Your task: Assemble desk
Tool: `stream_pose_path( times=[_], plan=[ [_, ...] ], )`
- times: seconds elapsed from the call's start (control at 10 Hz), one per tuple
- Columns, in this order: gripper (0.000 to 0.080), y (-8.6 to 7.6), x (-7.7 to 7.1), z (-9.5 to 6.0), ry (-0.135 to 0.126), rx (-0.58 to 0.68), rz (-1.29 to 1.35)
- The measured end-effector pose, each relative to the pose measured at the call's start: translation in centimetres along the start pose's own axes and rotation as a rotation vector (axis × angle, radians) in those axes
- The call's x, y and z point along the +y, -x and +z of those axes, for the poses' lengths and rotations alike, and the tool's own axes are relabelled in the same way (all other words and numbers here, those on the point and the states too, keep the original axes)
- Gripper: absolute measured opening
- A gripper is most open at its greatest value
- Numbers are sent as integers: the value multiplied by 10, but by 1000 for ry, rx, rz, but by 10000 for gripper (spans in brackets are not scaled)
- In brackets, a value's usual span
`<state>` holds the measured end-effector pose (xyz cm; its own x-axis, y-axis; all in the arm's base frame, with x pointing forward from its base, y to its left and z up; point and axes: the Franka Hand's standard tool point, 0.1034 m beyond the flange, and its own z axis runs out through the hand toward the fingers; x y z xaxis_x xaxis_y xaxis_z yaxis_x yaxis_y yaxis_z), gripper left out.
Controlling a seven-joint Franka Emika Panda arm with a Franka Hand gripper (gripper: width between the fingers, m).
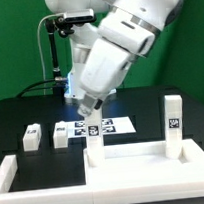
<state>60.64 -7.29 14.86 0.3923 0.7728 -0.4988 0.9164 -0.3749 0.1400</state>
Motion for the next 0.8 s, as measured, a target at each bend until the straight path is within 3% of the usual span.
stream_pose_path(
  times=[0.3,0.4,0.5,0.8],
  plan=[
    [649,41,-13,16,-77,-63,37],
    [649,55,-29,34,-133,-108,47],
    [649,59,-40,48,-176,-135,46],
    [649,57,-37,51,-167,-124,36]
  ],
)
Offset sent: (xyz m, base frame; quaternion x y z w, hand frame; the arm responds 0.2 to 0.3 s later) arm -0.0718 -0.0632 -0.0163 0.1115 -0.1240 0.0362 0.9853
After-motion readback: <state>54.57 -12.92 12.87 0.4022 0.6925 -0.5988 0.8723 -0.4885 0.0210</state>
